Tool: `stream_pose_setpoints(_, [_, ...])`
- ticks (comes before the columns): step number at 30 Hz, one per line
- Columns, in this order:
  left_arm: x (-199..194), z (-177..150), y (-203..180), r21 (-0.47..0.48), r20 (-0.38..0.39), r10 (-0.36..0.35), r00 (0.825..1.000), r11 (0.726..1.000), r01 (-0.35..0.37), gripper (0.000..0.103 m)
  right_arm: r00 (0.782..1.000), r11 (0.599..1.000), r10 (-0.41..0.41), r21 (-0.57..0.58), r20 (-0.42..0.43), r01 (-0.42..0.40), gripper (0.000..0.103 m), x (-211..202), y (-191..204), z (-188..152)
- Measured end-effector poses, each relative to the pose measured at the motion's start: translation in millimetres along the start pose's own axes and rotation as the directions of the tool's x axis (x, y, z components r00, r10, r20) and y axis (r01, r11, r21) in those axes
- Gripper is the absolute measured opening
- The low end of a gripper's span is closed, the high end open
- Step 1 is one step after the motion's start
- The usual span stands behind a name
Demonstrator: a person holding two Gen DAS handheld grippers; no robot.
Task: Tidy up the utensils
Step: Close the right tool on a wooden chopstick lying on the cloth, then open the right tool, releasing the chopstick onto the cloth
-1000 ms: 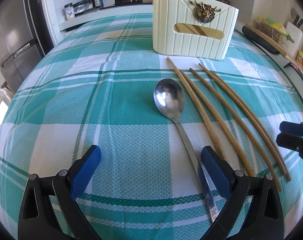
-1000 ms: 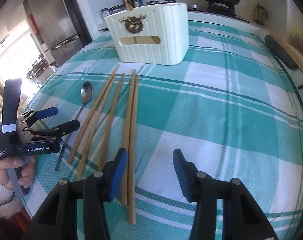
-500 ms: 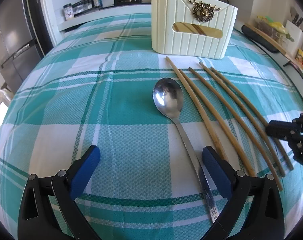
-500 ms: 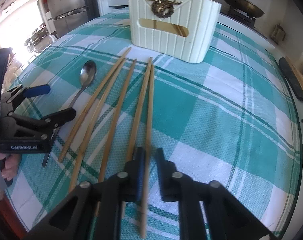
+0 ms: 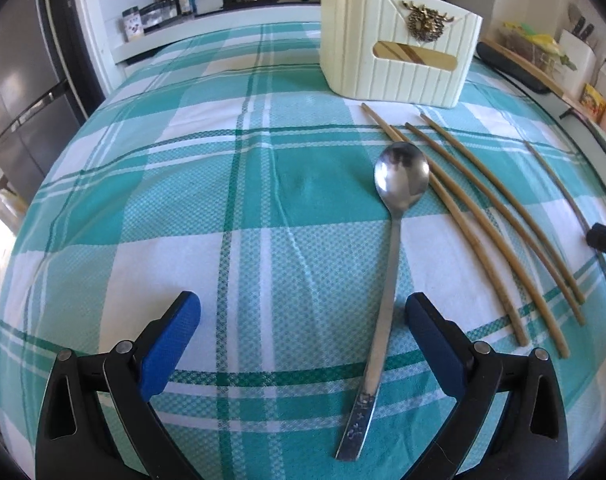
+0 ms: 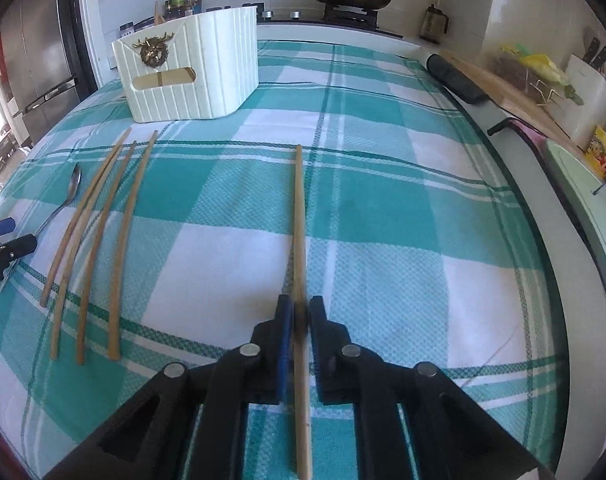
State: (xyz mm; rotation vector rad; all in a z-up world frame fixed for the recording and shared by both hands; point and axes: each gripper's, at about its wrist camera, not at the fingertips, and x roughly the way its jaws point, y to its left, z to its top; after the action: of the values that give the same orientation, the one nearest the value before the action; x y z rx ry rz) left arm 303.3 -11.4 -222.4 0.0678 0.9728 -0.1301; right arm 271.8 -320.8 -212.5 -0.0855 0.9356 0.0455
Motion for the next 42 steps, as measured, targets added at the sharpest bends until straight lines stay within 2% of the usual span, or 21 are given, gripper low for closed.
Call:
stream_pose_setpoints(1, [-0.3,-0.1,-3.0,0.02,0.001,-0.009,1.0,1.0,0.009,0.102,1.0,1.0,0.009,0.007,0.011,-0.009,0.037,-1.4,-2.5,-2.5])
stream_pose_setpoints(2, [-0.3,-0.1,-5.8,0.037,0.001,-0.013,1.0,0.999,0.013,0.103,1.0,1.0,0.014,0.014,0.017,-0.014,0.05,-1.7,-5.0,-4.3])
stream_pose_setpoints(3, [-0.2,0.2,-7.1,0.044,0.002,-0.012,1.0,0.999,0.012,0.103,1.0,1.0,0.015,0.019,0.02,-0.015,0.051,-1.7,-6.2,-6.9])
stream_pose_setpoints(9, [0.7,0.5,-4.9,0.033,0.004,-0.022,1.0,0.999,0.022,0.103,0.998,1.0,0.001,0.017,0.064,-0.002,0.053,2.1,-3.6,-8.3])
stream_pose_setpoints(42, [0.8,0.4,-4.7,0.031,0.007,-0.029,1.0,0.999,0.028,0.103,0.998,0.999,0.006,0.032,0.067,-0.008,0.055,4.8,-5.0,-7.6])
